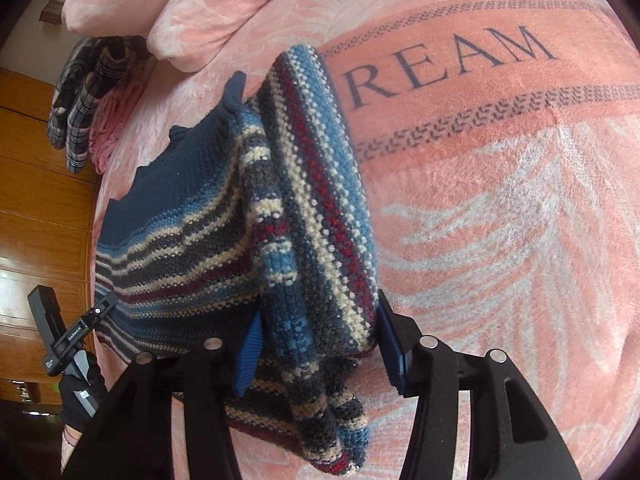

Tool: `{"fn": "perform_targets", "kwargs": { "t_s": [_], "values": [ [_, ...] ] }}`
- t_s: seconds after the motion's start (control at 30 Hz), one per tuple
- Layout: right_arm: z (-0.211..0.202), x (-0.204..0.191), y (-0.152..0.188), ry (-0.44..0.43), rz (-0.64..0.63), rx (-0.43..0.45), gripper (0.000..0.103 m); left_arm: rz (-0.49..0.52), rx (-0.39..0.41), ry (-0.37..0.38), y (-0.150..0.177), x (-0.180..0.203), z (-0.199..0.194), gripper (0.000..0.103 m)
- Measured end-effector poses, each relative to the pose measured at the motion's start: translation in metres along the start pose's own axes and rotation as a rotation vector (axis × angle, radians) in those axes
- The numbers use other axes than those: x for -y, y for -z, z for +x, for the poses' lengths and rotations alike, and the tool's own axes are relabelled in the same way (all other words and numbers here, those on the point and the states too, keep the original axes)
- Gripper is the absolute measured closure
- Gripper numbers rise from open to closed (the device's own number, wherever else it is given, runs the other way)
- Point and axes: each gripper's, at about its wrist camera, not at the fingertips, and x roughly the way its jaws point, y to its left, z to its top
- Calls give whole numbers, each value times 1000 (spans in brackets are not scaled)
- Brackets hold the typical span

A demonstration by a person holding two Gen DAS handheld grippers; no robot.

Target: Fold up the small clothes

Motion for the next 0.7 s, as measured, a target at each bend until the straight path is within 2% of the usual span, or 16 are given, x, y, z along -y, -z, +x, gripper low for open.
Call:
{"fn": "perform_targets", "kwargs": {
  "t_s": [0.1, 0.5, 0.53, 0.6, 0.7],
  "values": [
    [-3, -5, 3, 11, -21, 18, 66, -4, 0, 1, 1, -1, 1, 52],
    [-2, -9, 6, 66, 13, 37, 70, 3, 6, 0, 3, 0, 7, 51],
    [-6, -12, 6, 59, 27, 38, 72, 1, 2, 1, 2, 1, 6, 51],
    [-22, -25, 5, -9, 40, 65, 75, -10, -9, 11, 1, 1, 0, 52],
    [-46, -70, 3, -74, -48, 109, 75, -33, 2, 75, 2, -3, -17, 52]
  ]
}}
